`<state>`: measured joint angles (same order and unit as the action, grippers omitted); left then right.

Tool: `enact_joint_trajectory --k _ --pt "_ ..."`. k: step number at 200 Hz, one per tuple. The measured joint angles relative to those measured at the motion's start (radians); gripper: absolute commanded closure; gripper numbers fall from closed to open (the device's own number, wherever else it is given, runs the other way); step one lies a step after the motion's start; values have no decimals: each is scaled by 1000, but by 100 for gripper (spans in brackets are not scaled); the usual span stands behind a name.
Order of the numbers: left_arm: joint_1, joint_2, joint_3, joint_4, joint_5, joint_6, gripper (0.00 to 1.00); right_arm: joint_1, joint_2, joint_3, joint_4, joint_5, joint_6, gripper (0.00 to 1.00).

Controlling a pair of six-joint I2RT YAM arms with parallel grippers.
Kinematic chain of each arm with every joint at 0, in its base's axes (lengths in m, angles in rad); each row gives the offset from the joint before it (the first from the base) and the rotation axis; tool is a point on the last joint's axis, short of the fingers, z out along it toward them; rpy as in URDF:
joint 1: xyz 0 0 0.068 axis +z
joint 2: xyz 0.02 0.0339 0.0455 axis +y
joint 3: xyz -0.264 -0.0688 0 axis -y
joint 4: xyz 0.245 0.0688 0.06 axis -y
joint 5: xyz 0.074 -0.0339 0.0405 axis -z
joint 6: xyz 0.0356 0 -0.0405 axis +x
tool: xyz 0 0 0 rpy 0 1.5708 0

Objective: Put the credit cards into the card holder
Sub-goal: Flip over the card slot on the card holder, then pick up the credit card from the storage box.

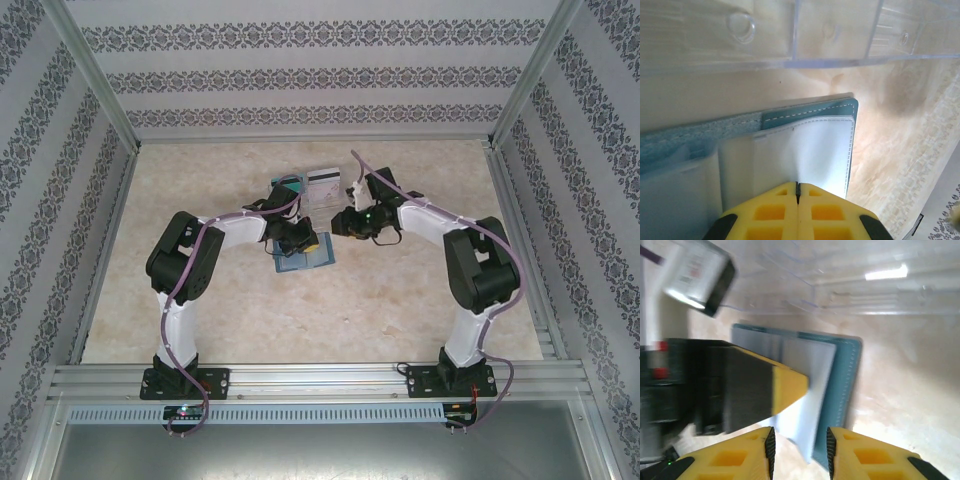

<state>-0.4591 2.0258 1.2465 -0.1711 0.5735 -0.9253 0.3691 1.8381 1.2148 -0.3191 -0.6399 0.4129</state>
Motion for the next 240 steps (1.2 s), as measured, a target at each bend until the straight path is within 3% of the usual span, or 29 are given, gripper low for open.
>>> enact_joint_trajectory --k 37,137,178,219,240 --pt "0 0 0 0 0 0 100 45 6 34 17 -13 4 68" --pt "0 -57 26 -61 -2 5 100 28 60 154 -61 51 -72 59" --pt "0 -58 48 -78 -2 10 100 6 82 240 -143 87 -147 43" --pt "0 -57 49 -79 -2 12 100 -23 132 432 -236 256 -334 21" --pt "0 -56 47 -78 -2 12 100 -27 171 513 -260 333 -422 15"
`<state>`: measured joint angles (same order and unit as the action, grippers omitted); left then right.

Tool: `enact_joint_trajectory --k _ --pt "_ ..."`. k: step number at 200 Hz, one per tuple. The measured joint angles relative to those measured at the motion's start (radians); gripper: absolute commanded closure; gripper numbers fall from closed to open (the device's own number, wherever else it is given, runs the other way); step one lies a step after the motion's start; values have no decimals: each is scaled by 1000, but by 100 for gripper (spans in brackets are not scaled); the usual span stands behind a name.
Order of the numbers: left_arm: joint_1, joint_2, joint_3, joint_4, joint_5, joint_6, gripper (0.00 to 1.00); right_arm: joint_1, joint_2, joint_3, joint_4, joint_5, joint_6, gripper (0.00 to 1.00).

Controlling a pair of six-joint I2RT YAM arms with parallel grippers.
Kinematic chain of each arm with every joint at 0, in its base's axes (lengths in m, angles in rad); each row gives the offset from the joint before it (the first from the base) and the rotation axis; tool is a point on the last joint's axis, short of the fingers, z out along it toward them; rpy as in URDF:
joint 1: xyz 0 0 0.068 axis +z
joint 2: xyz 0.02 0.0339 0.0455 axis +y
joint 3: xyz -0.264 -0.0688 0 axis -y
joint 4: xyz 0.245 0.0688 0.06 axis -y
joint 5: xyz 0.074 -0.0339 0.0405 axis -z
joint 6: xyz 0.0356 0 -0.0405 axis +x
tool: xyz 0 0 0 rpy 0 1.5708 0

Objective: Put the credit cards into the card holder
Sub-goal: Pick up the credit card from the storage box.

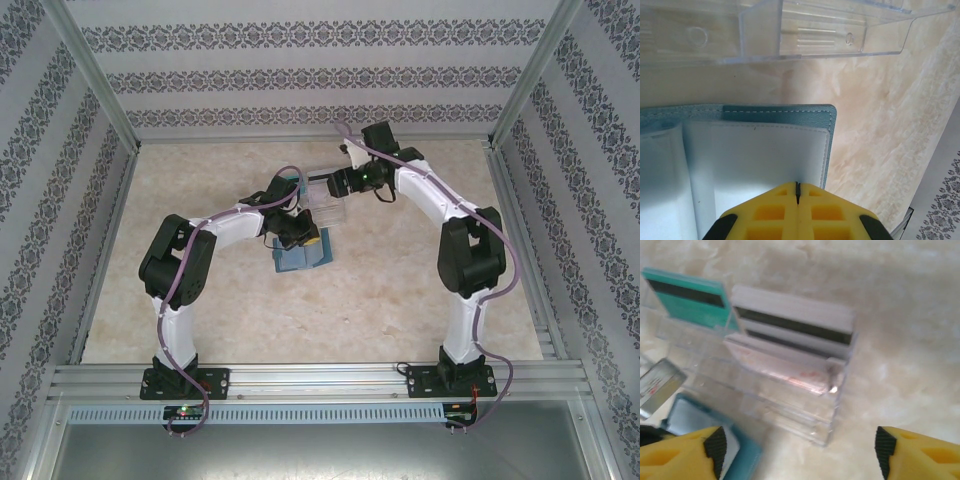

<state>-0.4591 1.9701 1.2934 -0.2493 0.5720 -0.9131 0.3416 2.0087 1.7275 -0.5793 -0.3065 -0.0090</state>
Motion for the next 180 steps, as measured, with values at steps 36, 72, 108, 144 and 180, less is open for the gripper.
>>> enact_joint_trajectory --k 36,72,108,144,180 --pt "-2 6 -9 2 0 0 100 1 116 122 -21 62 -130 2" --pt "-13 22 -19 2 0 -1 100 1 166 129 -24 93 -236 2" --pt "-13 25 -22 3 0 -1 100 3 170 129 -15 97 -292 2" --pt "-13 29 -22 3 0 0 100 20 189 130 -12 109 -318 2" --pt "-13 29 -22 2 0 0 100 40 210 130 9 134 -332 2"
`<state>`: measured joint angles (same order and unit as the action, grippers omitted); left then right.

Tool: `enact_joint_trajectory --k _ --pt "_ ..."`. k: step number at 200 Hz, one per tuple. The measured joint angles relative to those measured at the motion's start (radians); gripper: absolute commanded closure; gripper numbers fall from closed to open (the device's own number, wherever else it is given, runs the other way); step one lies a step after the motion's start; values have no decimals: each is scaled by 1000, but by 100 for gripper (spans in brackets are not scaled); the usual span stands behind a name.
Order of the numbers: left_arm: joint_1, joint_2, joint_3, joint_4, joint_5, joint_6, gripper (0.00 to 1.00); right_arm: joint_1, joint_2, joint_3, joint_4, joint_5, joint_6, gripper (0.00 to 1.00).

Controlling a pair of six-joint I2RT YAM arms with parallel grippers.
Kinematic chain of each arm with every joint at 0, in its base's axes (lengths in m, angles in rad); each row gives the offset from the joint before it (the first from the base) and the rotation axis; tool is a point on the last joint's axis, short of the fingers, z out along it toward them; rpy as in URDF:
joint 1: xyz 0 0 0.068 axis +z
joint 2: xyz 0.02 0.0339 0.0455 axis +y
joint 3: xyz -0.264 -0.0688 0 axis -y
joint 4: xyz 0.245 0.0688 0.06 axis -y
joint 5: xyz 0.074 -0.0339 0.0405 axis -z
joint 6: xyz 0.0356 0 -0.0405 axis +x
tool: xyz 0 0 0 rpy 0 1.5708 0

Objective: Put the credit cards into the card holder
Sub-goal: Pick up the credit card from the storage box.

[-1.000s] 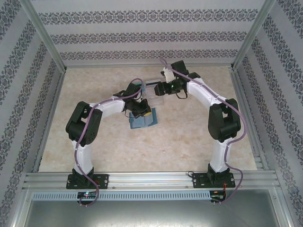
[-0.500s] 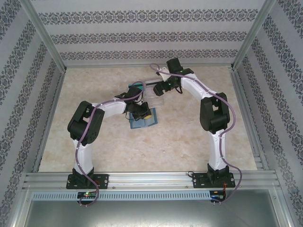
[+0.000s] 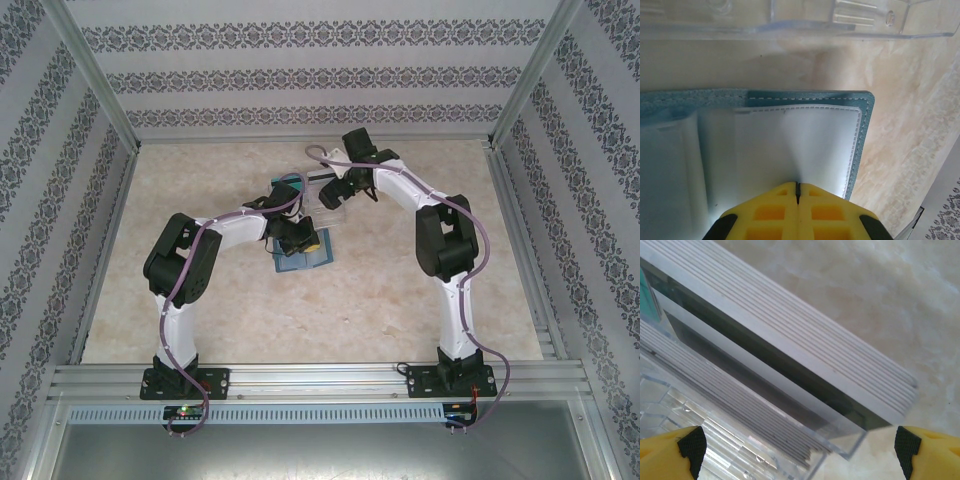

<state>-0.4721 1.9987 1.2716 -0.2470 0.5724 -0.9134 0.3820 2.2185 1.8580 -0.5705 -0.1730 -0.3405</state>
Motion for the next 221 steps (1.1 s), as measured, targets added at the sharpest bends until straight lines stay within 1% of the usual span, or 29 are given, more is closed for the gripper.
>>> enact_joint_trajectory --k 57,126,158,173,186,199,210,221 --pt "0 0 0 0 0 0 100 9 27 23 32 57 10 3" --pt "0 0 0 0 0 0 100 7 26 24 63 63 39 7" --pt "0 0 0 0 0 0 100 2 26 24 69 50 55 14" --pt "0 0 0 0 0 0 100 0 26 24 70 44 59 19" --pt "0 0 0 0 0 0 100 -1 26 24 70 37 62 21" --pt "0 0 0 0 0 0 100 -5 26 24 70 29 66 25" --pt "0 0 0 0 0 0 100 -6 26 24 70 24 68 25" --pt "0 0 0 0 0 0 100 -7 26 24 70 21 70 30"
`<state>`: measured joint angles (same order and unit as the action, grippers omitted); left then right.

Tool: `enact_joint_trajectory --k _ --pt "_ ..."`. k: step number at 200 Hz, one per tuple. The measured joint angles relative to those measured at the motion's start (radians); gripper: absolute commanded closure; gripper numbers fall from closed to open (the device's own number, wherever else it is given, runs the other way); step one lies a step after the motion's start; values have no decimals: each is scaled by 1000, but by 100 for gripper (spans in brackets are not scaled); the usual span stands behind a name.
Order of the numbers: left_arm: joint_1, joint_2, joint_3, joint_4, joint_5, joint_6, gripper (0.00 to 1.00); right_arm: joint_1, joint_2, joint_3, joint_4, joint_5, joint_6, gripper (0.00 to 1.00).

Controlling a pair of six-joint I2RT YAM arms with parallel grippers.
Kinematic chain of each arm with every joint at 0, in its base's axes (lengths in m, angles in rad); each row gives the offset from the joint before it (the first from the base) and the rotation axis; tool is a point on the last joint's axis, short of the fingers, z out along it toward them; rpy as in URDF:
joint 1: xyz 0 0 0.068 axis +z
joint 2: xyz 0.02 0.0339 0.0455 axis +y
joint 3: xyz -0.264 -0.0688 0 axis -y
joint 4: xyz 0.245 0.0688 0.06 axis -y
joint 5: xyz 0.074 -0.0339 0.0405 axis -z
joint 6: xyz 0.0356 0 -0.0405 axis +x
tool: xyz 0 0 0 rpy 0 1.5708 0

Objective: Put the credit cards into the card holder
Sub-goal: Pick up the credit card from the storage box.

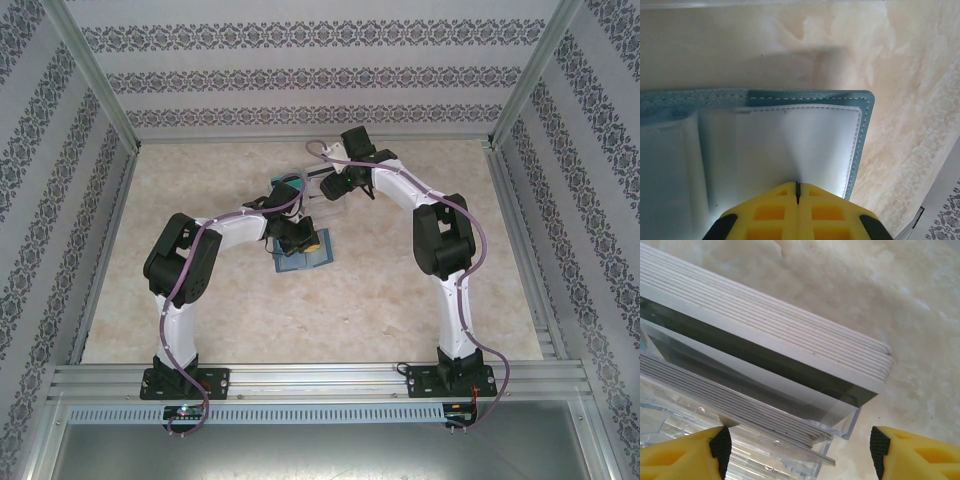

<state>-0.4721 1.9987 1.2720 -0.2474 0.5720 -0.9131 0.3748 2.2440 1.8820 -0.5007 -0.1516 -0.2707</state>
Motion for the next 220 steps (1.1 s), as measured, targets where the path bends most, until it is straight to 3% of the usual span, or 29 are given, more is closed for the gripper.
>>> enact_joint_trajectory --k 23,113,155,189,203,220 --pt "0 0 0 0 0 0 100 -2 -3 0 0 -8 0 38" --pt "0 0 0 0 0 0 100 -6 -14 0 0 -26 6 55" --pt "0 0 0 0 0 0 100 -6 -21 0 -1 -31 1 72" --pt "0 0 0 0 0 0 100 -6 -24 0 -1 -49 -5 76" --pt "0 0 0 0 0 0 100 -7 -24 0 -1 -56 -9 86" --pt "0 0 0 0 0 0 100 -13 -25 0 -1 -73 -16 88"
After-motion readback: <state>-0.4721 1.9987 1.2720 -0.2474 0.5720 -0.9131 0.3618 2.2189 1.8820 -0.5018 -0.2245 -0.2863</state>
